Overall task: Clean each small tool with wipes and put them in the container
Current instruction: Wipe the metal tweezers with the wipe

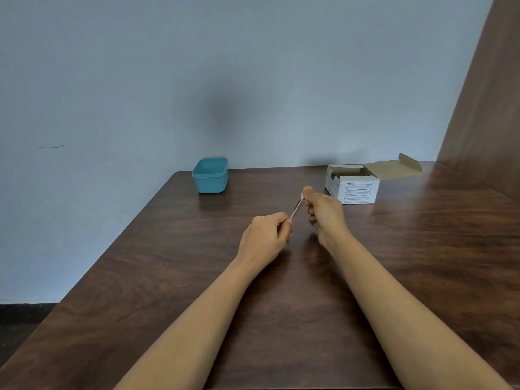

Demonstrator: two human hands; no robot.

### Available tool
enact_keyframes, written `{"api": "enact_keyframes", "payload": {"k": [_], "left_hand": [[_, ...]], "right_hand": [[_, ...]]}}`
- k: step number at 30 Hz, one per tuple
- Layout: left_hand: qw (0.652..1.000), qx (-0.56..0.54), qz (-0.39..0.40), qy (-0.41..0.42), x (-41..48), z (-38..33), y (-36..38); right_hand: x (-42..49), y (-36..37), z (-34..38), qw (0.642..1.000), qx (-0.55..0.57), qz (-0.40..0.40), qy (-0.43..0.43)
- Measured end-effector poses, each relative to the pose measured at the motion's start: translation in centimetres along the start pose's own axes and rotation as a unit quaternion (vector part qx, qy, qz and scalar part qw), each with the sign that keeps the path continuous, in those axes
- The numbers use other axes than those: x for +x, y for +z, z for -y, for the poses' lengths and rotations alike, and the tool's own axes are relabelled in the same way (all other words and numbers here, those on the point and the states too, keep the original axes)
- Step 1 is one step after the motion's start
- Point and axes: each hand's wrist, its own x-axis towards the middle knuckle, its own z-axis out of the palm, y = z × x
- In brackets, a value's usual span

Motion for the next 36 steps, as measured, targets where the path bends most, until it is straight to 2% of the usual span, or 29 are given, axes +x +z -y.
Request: {"api": "enact_keyframes", "payload": {"k": [3,6,9,16,25,36], "left_hand": [[1.000,0.012,0.002,0.005,-0.1,-0.1,0.0],[1.000,0.026,-0.006,0.001,-0.3,0.0,-0.3],[0.999,0.031,-0.012,-0.002,-0.4,0.0,-0.5],[0.999,0.030,-0.011,-0.015,-0.3,0.2,-0.3],[0.999,0.031,-0.025,-0.033,-0.3,0.5,-0.6],[0.998,0.037,-0.027,-0.040,-0.1,1.1,-0.3]], "right_hand": [[0.2,-0.2,0.1,0.999,0.039,0.009,0.028],[0.3,0.0,-0.4,0.997,0.011,0.051,0.053],[0.4,0.2,-0.9,0.995,-0.048,0.076,0.039],[-0.2,0.3,-0.8,0.994,-0.065,0.090,0.021],[-1.3,1.0,-1.2,0.977,-0.164,0.133,-0.032],[-1.0,0.0,-0.3,0.974,-0.156,0.166,0.021]]}}
